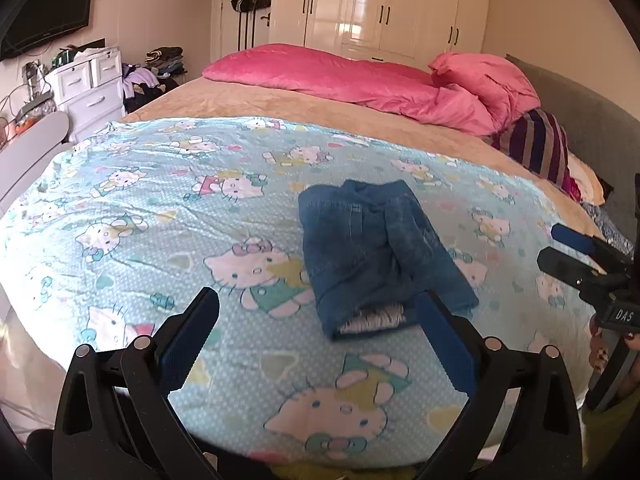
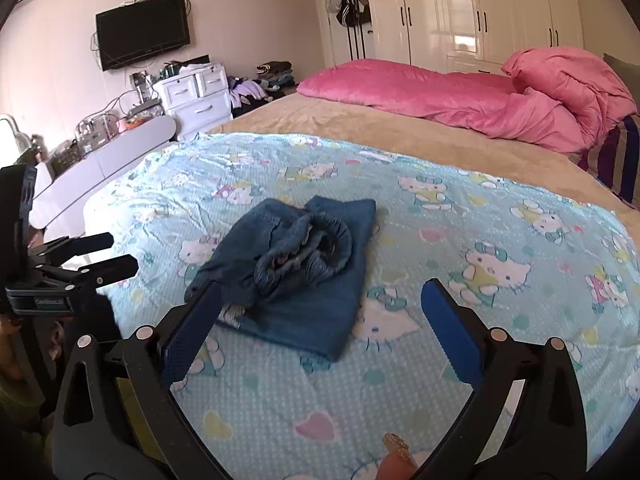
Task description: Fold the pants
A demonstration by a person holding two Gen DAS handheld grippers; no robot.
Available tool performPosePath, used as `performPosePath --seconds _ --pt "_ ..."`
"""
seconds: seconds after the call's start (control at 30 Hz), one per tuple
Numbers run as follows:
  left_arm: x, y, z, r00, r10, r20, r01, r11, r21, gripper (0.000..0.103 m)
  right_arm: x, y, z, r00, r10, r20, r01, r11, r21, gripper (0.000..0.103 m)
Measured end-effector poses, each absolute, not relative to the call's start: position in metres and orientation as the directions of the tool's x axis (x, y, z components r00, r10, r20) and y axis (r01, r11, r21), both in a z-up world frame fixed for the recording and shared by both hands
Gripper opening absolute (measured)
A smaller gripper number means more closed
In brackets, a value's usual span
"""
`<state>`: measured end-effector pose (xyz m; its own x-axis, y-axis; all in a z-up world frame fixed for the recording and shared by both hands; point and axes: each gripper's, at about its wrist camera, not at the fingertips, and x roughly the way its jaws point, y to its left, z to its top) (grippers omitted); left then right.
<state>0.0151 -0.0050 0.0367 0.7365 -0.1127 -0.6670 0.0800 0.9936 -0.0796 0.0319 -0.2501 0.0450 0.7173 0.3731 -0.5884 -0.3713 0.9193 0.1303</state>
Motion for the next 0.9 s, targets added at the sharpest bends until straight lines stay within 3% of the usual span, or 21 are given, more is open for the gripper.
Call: performPosePath --seconds 0.47,0.9 --pt "-0.01 -0.01 -0.003 0.654 -0.137 -0.744 0.073 0.99 -0.118 0.099 0.004 -0.236 -0.001 0.631 0.326 -0.704 -0.328 0.934 0.139 0.094" --pt "-0.011 -0.01 -0.007 0.647 -0.104 -0.755 0.044 0.994 -0.1 0.099 0.003 -0.235 0.001 0.635 0.332 -0.697 -0.33 0.933 0.144 0.094"
